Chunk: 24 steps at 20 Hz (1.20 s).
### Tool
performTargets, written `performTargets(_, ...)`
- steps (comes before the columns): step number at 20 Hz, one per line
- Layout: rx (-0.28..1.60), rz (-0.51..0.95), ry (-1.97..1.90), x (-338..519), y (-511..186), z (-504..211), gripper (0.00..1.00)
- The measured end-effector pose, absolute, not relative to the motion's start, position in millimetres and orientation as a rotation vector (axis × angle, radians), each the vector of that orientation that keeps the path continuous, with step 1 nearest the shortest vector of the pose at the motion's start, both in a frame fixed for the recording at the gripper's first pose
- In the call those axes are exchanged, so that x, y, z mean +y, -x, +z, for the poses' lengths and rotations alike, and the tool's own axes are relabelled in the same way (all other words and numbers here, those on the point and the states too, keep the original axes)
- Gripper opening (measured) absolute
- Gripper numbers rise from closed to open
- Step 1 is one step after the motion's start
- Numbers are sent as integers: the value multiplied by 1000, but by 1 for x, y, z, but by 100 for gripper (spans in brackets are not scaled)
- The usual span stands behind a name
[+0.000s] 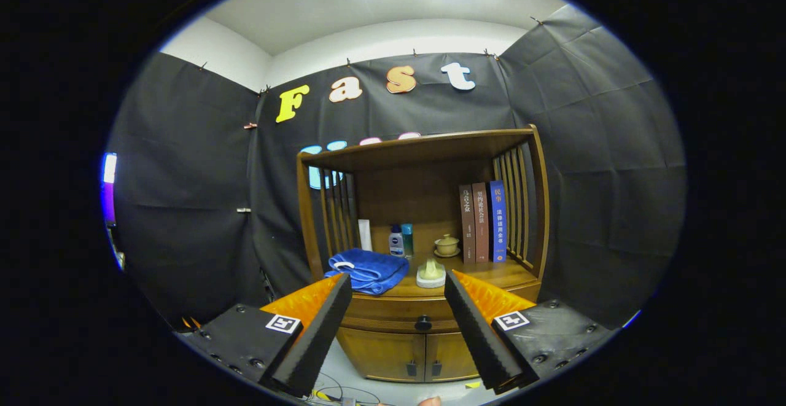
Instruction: Pull open the drawer, take out the items inside it, and place them on the countertop above the cabinet.
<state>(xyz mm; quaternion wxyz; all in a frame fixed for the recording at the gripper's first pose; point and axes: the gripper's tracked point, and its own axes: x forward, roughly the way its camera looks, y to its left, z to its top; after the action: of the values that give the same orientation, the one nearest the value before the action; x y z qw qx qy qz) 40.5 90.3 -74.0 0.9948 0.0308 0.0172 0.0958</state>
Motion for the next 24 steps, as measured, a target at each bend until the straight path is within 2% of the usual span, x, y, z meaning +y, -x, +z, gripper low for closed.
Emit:
performTargets(13,148,226,-124,85,-28,-89,99)
performTargets(24,139,221,-130,81,-28,-87,99)
